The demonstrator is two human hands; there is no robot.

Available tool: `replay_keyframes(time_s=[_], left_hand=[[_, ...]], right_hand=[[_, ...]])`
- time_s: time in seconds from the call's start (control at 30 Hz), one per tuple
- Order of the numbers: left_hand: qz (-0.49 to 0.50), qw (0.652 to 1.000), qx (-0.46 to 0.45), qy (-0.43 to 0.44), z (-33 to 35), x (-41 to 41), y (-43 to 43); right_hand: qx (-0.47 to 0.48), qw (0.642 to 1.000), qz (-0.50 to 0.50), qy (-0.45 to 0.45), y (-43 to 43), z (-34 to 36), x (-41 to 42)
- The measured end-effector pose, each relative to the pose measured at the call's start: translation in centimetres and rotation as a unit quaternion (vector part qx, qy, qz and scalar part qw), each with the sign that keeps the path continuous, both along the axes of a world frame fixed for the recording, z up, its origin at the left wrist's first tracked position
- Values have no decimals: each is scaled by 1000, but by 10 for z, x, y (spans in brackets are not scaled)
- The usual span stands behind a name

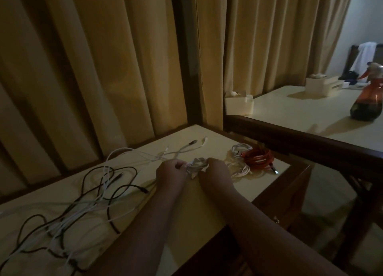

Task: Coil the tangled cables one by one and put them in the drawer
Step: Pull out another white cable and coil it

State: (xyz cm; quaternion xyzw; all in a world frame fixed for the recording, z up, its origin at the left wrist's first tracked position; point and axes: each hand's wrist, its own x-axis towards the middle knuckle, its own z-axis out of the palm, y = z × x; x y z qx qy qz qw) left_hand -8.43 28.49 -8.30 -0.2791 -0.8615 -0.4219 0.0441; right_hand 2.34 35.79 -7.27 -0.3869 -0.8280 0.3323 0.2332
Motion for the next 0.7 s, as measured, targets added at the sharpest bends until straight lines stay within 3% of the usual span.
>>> replay_keyframes(time_s=[0.23, 0.37, 0.57, 0.7], left_hand=[[-28, 999, 21, -4, 4, -12, 32], [-107, 994, 6, -13, 6, -17, 37], [-225, 963, -97, 114, 13, -34, 24], [-215, 967, -48, 128, 18, -44, 17]], right_hand=[[-95, 988, -64, 103, 4, -3, -21], [-116, 981, -56, 147, 6, -5, -25], [-88, 989, -55, 105, 15, 4, -23], [-77, 996, 2, 39, 26, 34, -22]])
